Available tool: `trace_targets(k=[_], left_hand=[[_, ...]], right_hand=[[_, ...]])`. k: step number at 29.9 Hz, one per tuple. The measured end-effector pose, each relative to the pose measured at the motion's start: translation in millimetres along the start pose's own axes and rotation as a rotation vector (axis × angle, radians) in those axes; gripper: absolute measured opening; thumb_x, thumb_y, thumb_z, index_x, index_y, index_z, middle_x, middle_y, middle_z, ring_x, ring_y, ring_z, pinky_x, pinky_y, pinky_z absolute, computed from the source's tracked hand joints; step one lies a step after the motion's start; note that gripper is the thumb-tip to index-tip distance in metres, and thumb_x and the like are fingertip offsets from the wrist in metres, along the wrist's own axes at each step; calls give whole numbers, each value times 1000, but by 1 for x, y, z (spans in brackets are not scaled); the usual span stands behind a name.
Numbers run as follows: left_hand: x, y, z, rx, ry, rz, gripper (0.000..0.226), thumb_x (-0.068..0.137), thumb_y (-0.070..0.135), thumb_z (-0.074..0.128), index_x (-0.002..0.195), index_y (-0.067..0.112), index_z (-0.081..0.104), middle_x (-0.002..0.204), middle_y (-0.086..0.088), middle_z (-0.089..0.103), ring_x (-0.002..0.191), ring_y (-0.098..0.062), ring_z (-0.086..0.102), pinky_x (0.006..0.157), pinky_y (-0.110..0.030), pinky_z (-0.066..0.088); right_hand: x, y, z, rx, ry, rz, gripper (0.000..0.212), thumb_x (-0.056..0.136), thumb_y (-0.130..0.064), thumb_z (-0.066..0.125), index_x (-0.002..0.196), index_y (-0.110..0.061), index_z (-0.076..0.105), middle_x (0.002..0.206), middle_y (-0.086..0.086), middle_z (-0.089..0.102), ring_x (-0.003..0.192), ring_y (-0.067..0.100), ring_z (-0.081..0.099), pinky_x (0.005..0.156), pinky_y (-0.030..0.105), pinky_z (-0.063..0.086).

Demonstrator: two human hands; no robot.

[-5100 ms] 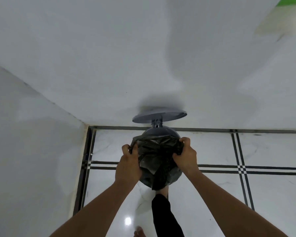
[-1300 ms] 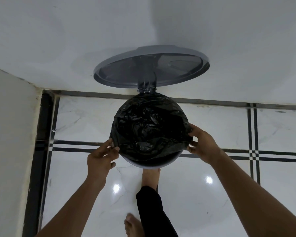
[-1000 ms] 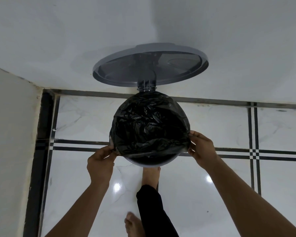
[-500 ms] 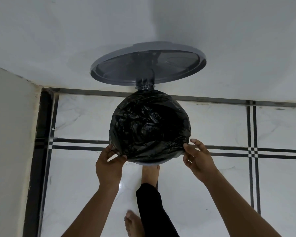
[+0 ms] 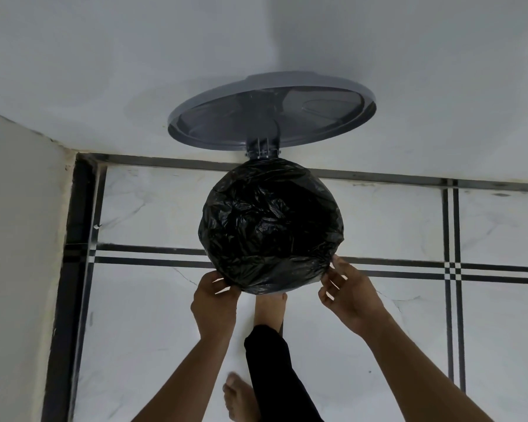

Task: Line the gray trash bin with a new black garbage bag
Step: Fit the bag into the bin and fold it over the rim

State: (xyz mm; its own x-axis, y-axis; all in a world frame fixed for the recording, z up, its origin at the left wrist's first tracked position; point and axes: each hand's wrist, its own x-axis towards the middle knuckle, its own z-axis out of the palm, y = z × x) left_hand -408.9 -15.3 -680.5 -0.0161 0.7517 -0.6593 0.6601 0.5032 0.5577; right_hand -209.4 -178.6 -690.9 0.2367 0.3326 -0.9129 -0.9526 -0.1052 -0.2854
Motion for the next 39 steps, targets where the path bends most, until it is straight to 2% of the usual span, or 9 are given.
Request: trace_targets(k=[3,8,15,19,23,27,31,34,39], left_hand=[[6,-2,-2,-16,-64,-51,29,79,13,81,97,29,66,86,7,78,75,-23,72,79,-39,58],[15,-6,-11,-11,-142,-54,30,80,6,76,100,26,68,83,-1,79,78,-29,73,88,-53,58],[27,-2,-11,-23,-148,-91,34,77,-1,74,83,32,72,72,4,77,75,-27,71,86,-50,61],[35,1,-15,-125,-103,-167,26,80,2,70,73,25,79,70,0,78,73,-26,71,83,-42,62],[41,9,-17,-549,-99,-348,25,88,8,65,69,15,81,79,-6,79,77,-20,75,72,-29,62],[45,17,-18,-753,-237,-322,23,94,35,72,102,15,82,105,-5,81,94,-19,78,79,-32,64],[53,17,-18,-710,-192,-441,31,94,41,73,113,17,75,107,-1,81,101,-22,76,81,-37,62],[62,19,-21,-662,-139,-491,19,91,28,78,105,15,77,103,0,81,100,-17,74,72,-29,60],[66,22,-24,-643,-37,-225,32,88,-10,68,109,13,59,85,-12,69,79,-21,73,66,-32,64]], right_hand=[[2,3,-2,-19,-28,-10,25,94,-12,70,115,-25,67,103,0,72,91,16,68,80,34,54],[10,10,-2,75,14,-50,27,96,4,60,110,-18,65,90,0,67,83,13,70,81,30,59],[8,15,4,-119,159,-159,27,92,8,64,82,-17,66,86,5,71,79,17,64,68,27,48],[10,9,17,-326,180,-178,13,87,-1,68,95,-12,69,97,5,75,95,17,70,85,34,49],[11,-4,9,-136,145,-133,27,92,-11,60,112,-21,76,105,-2,76,104,17,71,89,36,55],[14,-28,13,-172,104,-237,25,94,-29,66,116,-22,73,110,1,77,97,21,74,77,34,61],[19,-43,23,-234,155,-178,19,93,-20,64,103,-18,81,112,2,78,91,19,77,73,33,61],[26,-51,25,-101,223,-115,27,93,-7,61,79,-13,84,101,4,81,83,22,79,68,35,62],[25,-57,31,-209,215,-129,26,93,2,54,102,-15,71,97,8,78,85,24,75,68,33,62]])
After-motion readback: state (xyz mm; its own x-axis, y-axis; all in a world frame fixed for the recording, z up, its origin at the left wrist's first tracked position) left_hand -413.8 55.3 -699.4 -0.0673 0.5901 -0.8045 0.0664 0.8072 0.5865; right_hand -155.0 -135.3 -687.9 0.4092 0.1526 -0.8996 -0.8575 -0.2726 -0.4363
